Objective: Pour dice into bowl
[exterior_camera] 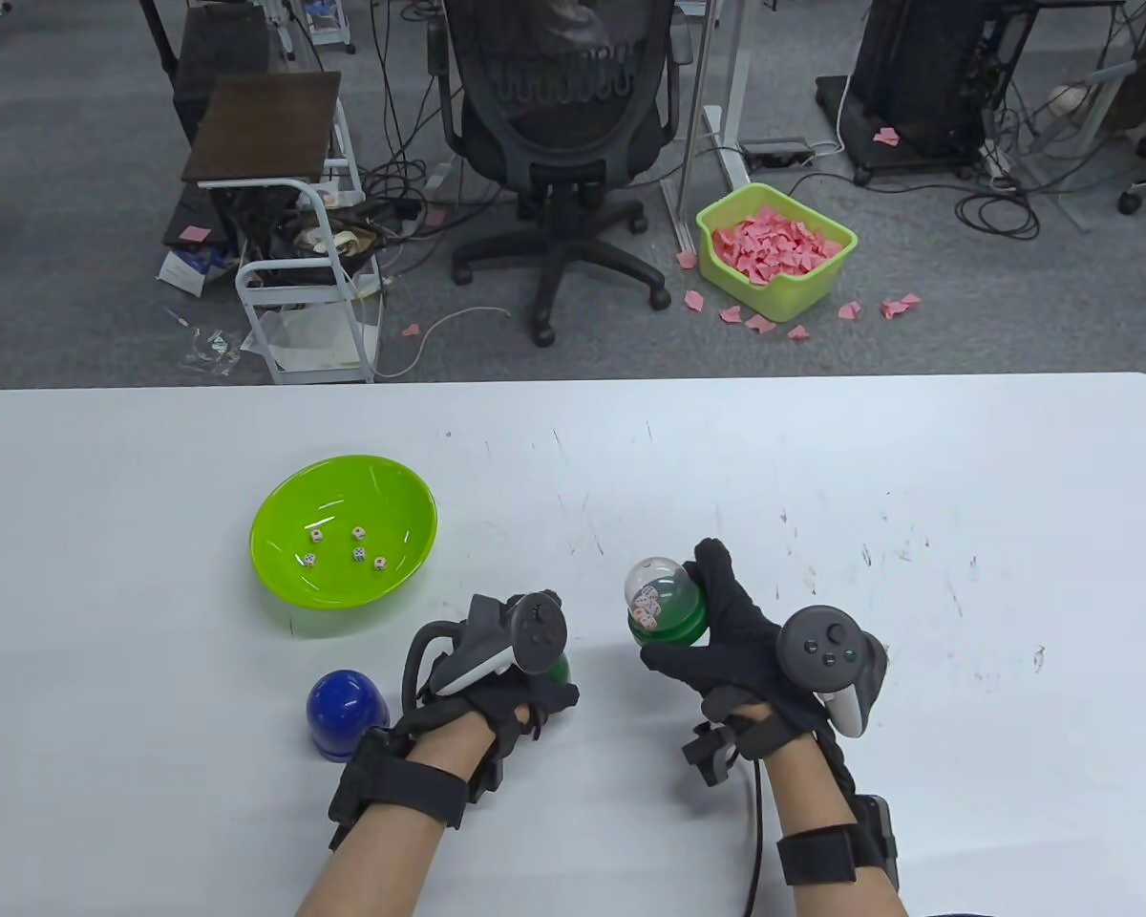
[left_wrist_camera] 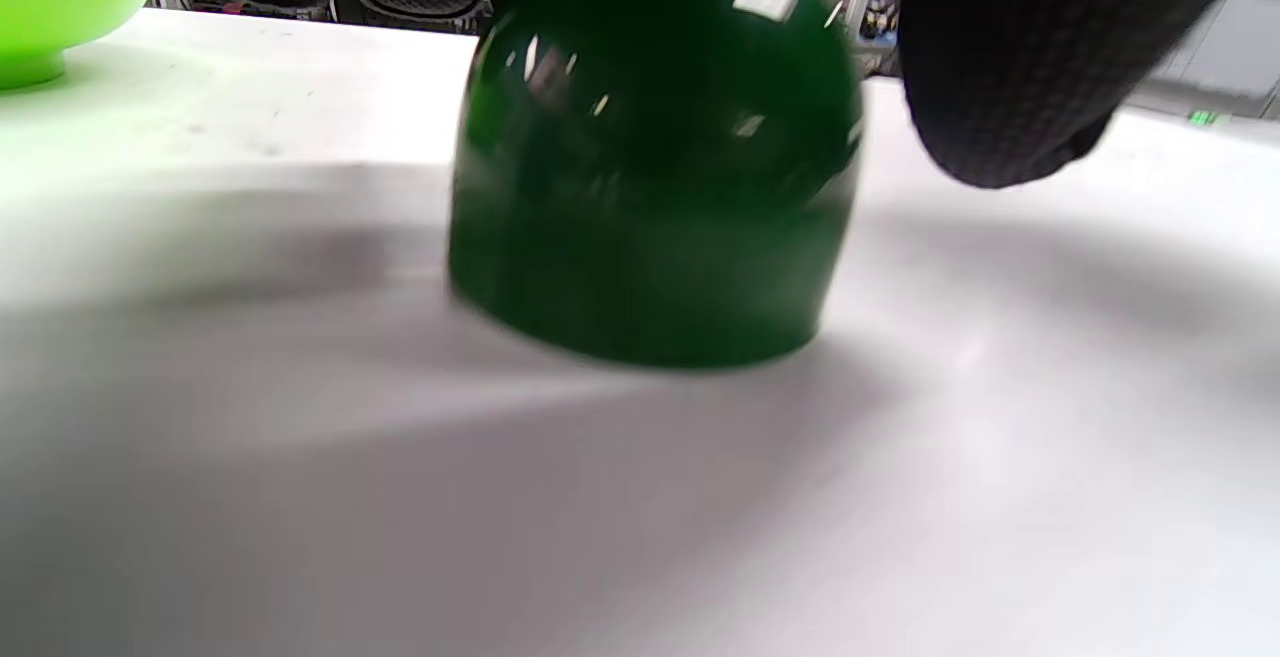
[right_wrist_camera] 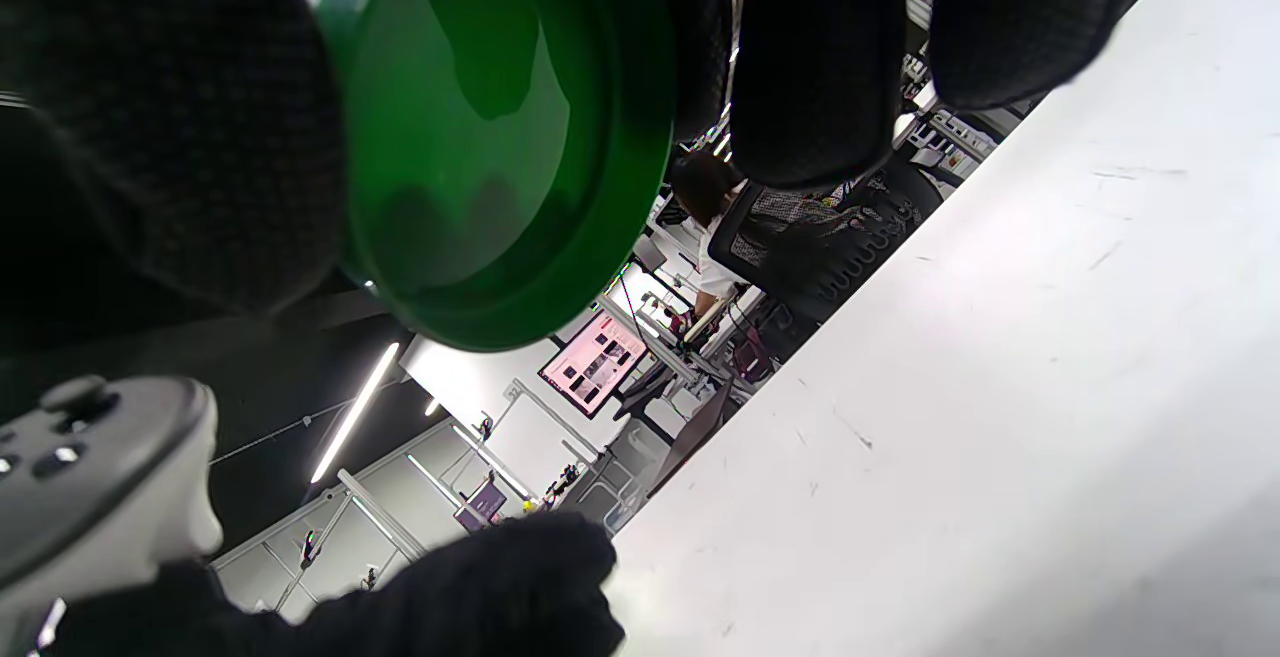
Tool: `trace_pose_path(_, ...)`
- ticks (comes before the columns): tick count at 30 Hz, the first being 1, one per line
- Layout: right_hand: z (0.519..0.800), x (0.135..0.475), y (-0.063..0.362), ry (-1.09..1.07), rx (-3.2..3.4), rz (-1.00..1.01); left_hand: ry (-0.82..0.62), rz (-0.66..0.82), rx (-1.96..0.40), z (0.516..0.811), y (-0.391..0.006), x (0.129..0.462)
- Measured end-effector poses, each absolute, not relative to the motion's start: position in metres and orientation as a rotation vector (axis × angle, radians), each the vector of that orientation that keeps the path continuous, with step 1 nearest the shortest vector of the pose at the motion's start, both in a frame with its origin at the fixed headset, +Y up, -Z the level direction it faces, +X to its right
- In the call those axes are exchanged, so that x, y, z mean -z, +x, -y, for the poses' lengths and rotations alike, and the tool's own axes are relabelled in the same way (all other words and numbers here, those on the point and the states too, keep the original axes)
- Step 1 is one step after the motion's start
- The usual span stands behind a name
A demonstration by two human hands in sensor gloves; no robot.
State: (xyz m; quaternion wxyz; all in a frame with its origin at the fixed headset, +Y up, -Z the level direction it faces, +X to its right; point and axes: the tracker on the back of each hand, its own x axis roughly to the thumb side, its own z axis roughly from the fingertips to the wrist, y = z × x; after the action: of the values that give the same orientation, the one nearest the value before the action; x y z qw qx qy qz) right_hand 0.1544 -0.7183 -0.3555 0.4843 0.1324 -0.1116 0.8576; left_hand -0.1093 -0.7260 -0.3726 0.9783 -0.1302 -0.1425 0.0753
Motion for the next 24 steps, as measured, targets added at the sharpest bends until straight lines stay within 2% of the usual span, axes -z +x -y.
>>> trace_pose_path(5,0.719,0.356,0.152,0.337,-2.125,0.249,-0.251,0.334,-0.32,0.696,-0.107,0.372)
trace_pose_path(11,0.719,0.356,0.148,0.376,-2.156,0.206,-0.251,0.41,-0.483,0.674,-0.099,0.372)
trace_pose_path(24,0.713,0.354,0.132,0.506,-2.247,0.118,-0.304,0.471,-0.563,0.672,-0.078,0.375)
